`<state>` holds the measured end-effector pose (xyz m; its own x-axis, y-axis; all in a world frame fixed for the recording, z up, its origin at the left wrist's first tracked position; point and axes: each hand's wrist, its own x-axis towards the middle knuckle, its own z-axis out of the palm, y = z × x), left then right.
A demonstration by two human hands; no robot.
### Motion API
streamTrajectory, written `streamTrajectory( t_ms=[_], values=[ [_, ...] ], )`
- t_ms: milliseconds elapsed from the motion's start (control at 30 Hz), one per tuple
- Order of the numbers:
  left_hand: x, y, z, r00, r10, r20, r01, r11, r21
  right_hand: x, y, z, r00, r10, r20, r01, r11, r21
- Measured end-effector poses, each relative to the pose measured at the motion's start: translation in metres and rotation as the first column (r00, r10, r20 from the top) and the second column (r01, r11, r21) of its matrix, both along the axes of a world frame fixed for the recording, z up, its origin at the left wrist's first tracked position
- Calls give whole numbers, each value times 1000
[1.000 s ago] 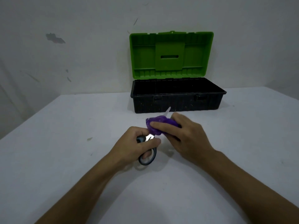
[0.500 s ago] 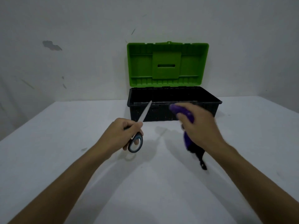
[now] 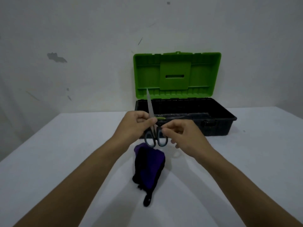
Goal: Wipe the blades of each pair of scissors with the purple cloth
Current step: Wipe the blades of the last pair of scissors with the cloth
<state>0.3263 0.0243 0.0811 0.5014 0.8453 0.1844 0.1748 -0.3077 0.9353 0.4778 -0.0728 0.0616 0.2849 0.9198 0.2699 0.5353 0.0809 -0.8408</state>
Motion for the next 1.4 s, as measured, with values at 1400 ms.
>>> streamTrajectory(
  t_ms=[1400],
  values=[
    [178,174,71,758,591,-276,-7,431,902,192,195,113,674,-358,646,178,928,328]
  ],
)
